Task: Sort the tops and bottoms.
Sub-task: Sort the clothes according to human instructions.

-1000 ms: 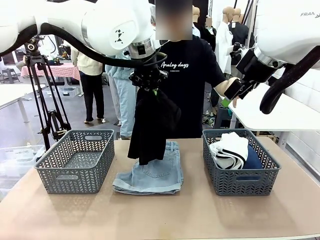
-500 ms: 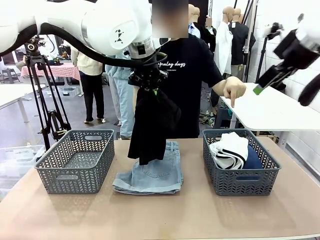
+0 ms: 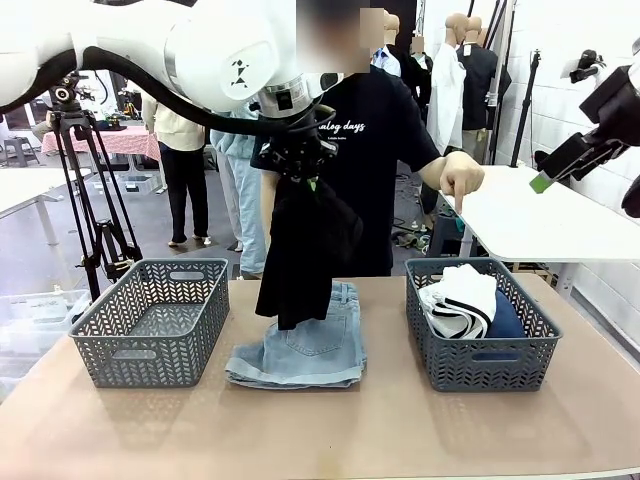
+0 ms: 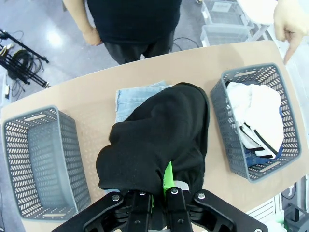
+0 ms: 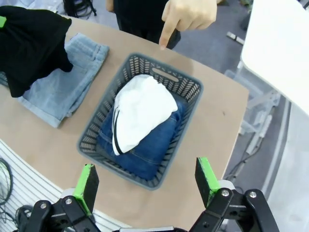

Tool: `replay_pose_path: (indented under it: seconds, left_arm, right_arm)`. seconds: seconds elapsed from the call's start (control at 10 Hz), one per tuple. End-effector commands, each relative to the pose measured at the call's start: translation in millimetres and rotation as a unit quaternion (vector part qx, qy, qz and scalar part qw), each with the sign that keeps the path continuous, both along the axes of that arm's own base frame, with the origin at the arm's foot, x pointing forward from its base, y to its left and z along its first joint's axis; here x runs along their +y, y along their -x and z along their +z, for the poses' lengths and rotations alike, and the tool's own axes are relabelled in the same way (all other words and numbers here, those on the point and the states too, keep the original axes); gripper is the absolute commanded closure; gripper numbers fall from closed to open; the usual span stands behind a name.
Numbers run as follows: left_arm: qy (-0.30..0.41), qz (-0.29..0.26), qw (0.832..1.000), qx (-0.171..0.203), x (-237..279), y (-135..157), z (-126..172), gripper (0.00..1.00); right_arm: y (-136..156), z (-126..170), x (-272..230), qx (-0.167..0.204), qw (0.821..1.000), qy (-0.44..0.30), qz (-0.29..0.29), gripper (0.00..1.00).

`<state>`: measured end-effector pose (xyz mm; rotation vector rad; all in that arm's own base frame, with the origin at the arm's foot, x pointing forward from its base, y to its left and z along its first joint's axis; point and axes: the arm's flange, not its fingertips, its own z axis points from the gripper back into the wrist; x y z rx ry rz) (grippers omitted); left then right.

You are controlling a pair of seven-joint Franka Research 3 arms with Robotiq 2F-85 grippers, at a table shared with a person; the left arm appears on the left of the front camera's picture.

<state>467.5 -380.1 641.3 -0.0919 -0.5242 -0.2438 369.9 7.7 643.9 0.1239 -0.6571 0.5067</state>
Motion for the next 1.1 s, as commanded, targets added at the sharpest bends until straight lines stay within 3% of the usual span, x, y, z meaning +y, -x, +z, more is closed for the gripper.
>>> replay_pose_path:
  seconds: [0.0,0.3,0.4,0.5,0.6,0.7,1.0]
  left_arm:
    - [0.035,-0.045,0.998,-0.027,-34.6,6.8,22.9,1.00]
    - [0.079,-0.124,0.983,-0.110,-102.8,26.9,81.4,1.00]
    - [0.093,-0.137,0.979,-0.120,-120.2,28.8,93.2,1.00]
    - [0.088,-0.141,0.980,-0.114,-129.8,29.0,93.9,1.00]
    - [0.039,-0.111,0.989,-0.095,-117.9,25.5,82.2,1.00]
    - [0.093,-0.130,0.981,-0.107,-116.7,47.9,90.7,1.00]
    - [0.093,-0.130,0.981,-0.107,-116.7,47.9,90.7,1.00]
  right_arm:
    - [1.3,2.3,4.3,-0.004,1.000,0.011,0.004,0.00]
    - [1.3,2.3,4.3,-0.004,1.000,0.011,0.004,0.00]
    - [1.3,2.3,4.3,-0.004,1.000,0.011,0.004,0.00]
    - [1.3,2.3,4.3,-0.004,1.000,0.011,0.004,0.00]
    - [1.3,2.3,4.3,-0.004,1.000,0.011,0.004,0.00]
    - [1.3,2.3,4.3,-0.004,1.000,0.011,0.004,0.00]
    - [1.3,2.3,4.3,-0.004,1.000,0.011,0.004,0.00]
